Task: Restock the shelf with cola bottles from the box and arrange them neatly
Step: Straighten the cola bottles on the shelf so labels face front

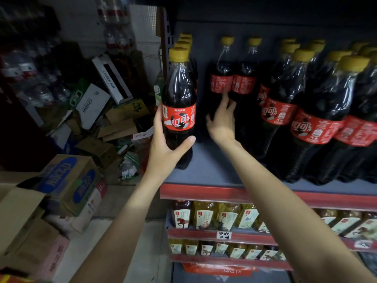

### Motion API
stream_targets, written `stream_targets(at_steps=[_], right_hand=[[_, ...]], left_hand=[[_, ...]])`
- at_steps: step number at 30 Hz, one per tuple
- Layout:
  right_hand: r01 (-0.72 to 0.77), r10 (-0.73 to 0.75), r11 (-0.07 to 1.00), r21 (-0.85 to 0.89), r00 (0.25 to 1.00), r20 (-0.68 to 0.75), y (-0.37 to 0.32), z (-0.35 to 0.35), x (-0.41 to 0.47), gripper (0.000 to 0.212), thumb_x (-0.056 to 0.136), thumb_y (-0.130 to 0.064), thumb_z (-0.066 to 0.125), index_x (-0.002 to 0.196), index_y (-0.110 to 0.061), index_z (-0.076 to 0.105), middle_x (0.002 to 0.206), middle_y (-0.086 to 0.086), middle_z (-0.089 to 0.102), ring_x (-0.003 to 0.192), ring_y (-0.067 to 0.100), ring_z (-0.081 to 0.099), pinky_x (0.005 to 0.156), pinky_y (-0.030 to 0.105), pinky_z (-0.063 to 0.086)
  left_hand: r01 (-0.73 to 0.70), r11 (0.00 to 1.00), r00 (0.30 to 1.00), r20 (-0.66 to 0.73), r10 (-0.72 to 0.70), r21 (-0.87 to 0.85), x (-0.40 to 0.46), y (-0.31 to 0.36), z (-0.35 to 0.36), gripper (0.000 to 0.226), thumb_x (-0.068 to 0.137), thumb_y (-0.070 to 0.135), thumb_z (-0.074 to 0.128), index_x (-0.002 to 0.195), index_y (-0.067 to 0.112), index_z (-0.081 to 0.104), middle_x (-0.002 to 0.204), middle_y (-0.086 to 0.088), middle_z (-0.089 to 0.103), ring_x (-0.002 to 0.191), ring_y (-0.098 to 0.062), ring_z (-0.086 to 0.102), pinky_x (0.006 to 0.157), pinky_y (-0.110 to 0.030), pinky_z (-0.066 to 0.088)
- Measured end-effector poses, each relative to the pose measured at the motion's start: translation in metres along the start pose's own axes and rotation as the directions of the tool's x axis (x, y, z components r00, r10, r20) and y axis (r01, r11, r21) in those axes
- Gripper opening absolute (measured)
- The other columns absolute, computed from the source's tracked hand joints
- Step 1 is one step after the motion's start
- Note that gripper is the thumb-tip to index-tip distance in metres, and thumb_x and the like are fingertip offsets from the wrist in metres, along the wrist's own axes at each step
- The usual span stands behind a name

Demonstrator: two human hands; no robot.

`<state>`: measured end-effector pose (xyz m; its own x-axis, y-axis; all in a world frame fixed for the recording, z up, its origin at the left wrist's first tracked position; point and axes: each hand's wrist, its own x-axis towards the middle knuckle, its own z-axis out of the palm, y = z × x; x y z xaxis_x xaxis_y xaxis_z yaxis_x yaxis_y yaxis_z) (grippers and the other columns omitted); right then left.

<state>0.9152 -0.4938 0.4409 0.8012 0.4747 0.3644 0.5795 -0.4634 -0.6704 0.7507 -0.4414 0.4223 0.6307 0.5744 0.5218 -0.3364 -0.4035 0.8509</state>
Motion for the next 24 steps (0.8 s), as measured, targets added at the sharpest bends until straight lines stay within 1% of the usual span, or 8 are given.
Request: stream_targets(at_steps=[4,8,11,17,19,20,22,24], right_hand=[[-0.079,0.071,0.992,-0.102,0.994,-0.08,-0.005,0.011,0.017,0.089,0.092,-0.019,0.058,0.153,-0.018,-0.007,0.142,0.025,0.027,0.113,0.042,0.054,0.09,0.047,0.046],[-0.127,0.111,0.986,-0.107,0.983,-0.147,-0.008,0.021,0.029,0.088,0.094,-0.016,0.053,0.152,-0.023,-0.012,0.138,0.024,0.036,0.112,0.039,0.055,0.087,0.046,0.044],[-0.167,0.153,0.984,-0.056,0.969,-0.194,-0.014,0.027,0.034,0.086,0.094,-0.014,0.051,0.152,-0.024,-0.012,0.136,0.022,0.039,0.112,0.038,0.056,0.086,0.046,0.045],[-0.171,0.142,0.982,-0.084,0.951,-0.276,-0.008,0.03,0.041,0.094,0.088,-0.02,0.064,0.154,-0.026,-0.004,0.133,0.017,0.039,0.107,0.036,0.059,0.079,0.047,0.049],[-0.119,0.116,0.993,0.003,0.965,-0.234,-0.001,0.027,0.044,0.095,0.086,-0.016,0.066,0.154,-0.025,-0.001,0.136,0.018,0.038,0.108,0.039,0.059,0.085,0.049,0.048],[-0.071,0.084,0.995,0.074,0.977,-0.194,0.003,0.025,0.045,0.096,0.085,-0.012,0.067,0.154,-0.022,0.001,0.14,0.018,0.037,0.114,0.04,0.056,0.091,0.049,0.046],[0.031,-0.008,0.973,0.229,0.995,-0.102,0.011,0.019,0.045,0.099,0.08,-0.002,0.068,0.153,-0.016,0.002,0.15,0.018,0.029,0.133,0.035,0.041,0.109,0.048,0.036],[0.092,-0.088,0.952,0.293,0.996,-0.028,0.016,0.017,0.048,0.103,0.076,0.004,0.067,0.152,-0.011,0.0,0.155,0.018,0.022,0.142,0.029,0.028,0.117,0.049,0.025]], left_hand=[[0.013,1.0,1.0,0.012,-0.013,-0.002,0.0,0.0,-0.004,0.085,0.075,0.031,0.071,0.141,0.037,0.017,0.14,0.027,0.034,0.132,0.004,0.037,0.103,-0.013,0.035],[0.021,1.0,0.999,0.025,-0.02,-0.005,0.002,0.001,-0.009,0.08,0.077,0.025,0.072,0.137,0.04,0.021,0.137,0.027,0.038,0.13,0.005,0.04,0.105,-0.016,0.036],[0.009,1.0,0.999,0.045,-0.008,-0.007,0.002,0.002,-0.012,0.079,0.074,0.035,0.071,0.136,0.042,0.022,0.142,0.021,0.037,0.132,0.003,0.038,0.105,-0.017,0.036],[0.025,0.999,0.997,0.072,-0.023,-0.024,0.003,0.003,-0.018,0.076,0.071,0.04,0.069,0.133,0.046,0.025,0.142,0.02,0.037,0.132,0.003,0.039,0.1,-0.011,0.037],[0.024,1.0,0.997,0.079,-0.022,-0.017,0.003,0.003,-0.02,0.077,0.072,0.039,0.069,0.134,0.045,0.025,0.141,0.022,0.037,0.131,0.006,0.038,0.099,-0.009,0.036],[0.025,1.0,0.996,0.082,-0.023,-0.019,0.003,0.003,-0.02,0.077,0.073,0.036,0.07,0.135,0.043,0.025,0.141,0.022,0.037,0.13,0.007,0.039,0.098,-0.009,0.036],[0.026,0.999,0.996,0.087,-0.024,-0.026,0.004,0.002,-0.021,0.078,0.076,0.029,0.071,0.137,0.038,0.024,0.14,0.022,0.037,0.129,0.007,0.04,0.098,-0.01,0.037],[0.023,0.999,0.996,0.088,-0.021,-0.024,0.004,0.002,-0.021,0.08,0.074,0.032,0.072,0.138,0.037,0.024,0.141,0.019,0.038,0.13,0.004,0.041,0.099,-0.011,0.037]])
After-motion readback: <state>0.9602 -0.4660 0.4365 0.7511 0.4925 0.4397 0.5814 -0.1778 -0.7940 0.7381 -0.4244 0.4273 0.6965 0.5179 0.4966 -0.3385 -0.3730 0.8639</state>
